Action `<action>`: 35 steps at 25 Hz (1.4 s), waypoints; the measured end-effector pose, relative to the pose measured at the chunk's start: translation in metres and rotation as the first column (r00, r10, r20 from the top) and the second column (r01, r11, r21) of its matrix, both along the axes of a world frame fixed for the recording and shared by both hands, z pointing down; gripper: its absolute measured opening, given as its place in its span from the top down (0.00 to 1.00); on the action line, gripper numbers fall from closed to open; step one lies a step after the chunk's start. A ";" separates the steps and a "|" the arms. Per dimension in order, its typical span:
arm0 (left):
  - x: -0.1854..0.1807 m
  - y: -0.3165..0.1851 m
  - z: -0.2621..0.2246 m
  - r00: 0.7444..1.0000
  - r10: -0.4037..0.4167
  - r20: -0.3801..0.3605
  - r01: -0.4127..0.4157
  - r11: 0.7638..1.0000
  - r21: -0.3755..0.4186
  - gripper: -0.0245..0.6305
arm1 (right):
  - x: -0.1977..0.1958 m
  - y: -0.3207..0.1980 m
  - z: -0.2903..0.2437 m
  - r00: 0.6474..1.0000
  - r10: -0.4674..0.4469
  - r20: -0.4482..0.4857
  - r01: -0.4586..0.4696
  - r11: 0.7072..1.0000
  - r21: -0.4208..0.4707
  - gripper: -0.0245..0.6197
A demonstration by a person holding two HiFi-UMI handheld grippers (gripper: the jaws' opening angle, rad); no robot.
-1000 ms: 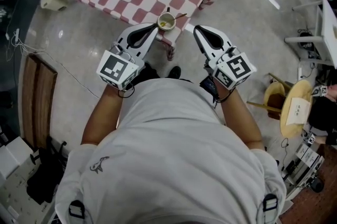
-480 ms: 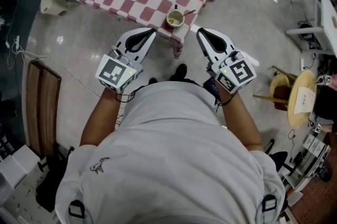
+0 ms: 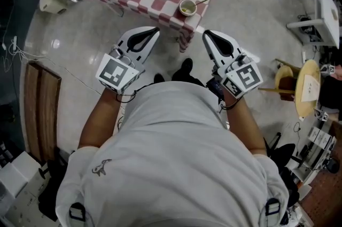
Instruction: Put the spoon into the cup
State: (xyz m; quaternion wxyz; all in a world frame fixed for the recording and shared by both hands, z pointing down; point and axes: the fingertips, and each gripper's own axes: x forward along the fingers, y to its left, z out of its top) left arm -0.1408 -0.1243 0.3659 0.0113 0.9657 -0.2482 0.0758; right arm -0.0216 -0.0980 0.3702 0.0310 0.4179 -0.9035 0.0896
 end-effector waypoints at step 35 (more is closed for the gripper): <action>0.110 0.208 0.014 0.999 -0.033 -0.008 0.033 0.999 -0.029 0.94 | 0.092 0.203 0.010 0.995 -0.097 -0.014 0.097 0.995 0.004 0.90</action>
